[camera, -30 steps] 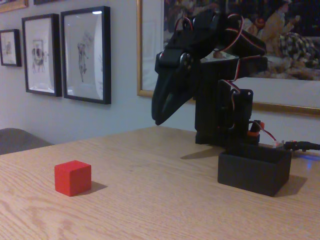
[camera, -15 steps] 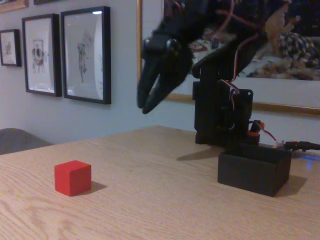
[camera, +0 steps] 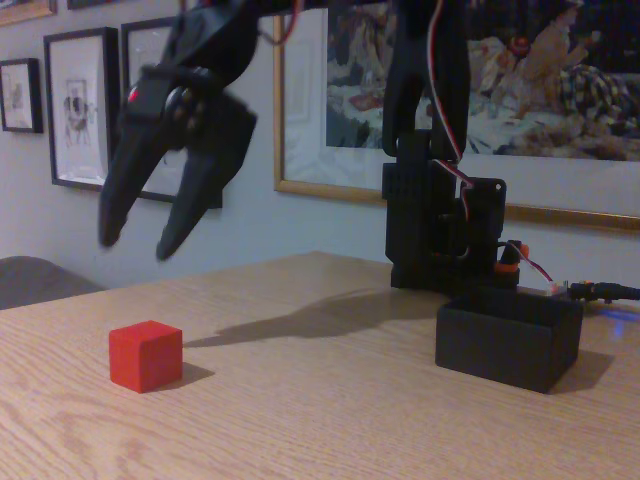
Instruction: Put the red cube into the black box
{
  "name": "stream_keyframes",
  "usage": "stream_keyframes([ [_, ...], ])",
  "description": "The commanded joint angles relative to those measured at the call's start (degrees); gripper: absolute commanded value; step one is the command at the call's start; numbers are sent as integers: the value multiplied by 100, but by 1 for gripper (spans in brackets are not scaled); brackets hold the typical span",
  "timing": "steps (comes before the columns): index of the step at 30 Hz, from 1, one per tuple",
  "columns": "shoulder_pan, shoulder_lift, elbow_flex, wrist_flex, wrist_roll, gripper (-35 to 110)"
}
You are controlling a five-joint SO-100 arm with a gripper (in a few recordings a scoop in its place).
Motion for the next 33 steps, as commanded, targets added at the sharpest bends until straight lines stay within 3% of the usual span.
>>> stream_keyframes([
  [1, -176, -571, -712, 158, 132, 22],
  [15, -97, -2083, -2083, 738, 483, 27],
  [33, 545, -2197, -2399, 1028, 466, 28],
])
